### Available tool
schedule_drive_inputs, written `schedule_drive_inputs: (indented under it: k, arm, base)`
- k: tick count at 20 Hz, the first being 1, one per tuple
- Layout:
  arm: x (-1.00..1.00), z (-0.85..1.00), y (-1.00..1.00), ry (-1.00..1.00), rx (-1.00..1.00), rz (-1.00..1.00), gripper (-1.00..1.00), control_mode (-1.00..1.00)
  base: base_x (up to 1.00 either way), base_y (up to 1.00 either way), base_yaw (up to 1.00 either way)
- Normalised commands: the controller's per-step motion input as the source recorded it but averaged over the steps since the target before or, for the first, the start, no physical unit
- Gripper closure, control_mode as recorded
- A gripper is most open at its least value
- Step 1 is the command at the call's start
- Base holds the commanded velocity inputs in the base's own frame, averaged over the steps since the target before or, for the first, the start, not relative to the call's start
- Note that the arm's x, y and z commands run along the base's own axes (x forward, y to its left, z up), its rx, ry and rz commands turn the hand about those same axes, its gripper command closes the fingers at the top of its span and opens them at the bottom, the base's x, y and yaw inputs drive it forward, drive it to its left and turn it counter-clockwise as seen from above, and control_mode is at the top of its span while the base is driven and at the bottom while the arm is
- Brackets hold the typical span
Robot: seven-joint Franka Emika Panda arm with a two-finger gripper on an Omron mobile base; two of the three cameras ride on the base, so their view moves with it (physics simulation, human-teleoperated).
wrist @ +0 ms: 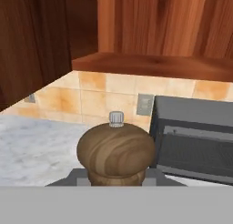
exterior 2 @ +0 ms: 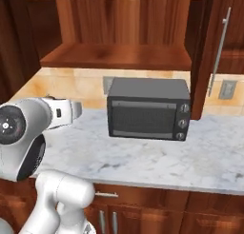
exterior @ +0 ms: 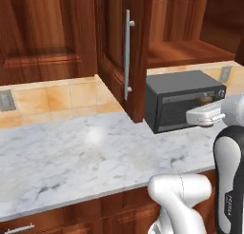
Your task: Retrieve the shaker from the cabinet and place it next the steak on a plate on the dining table.
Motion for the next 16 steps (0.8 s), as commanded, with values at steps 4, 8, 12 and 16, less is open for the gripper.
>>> schedule_drive_inputs:
  k: [4,8,12,16]
  arm:
    - [0.0,0.0,0.0,0.0,0.0,0.0,1.0,1.0]
    - [0.0,0.0,0.0,0.0,0.0,0.0,1.0,1.0]
    - [0.0,0.0,0.0,0.0,0.0,0.0,1.0,1.0]
    - [0.0,0.0,0.0,0.0,0.0,0.0,1.0,1.0]
  base:
    - [-0.05,0.01,-0.99]
    - [0.0,0.0,-1.0]
    - [0.0,0.0,-1.0]
    - [0.0,0.0,-1.0]
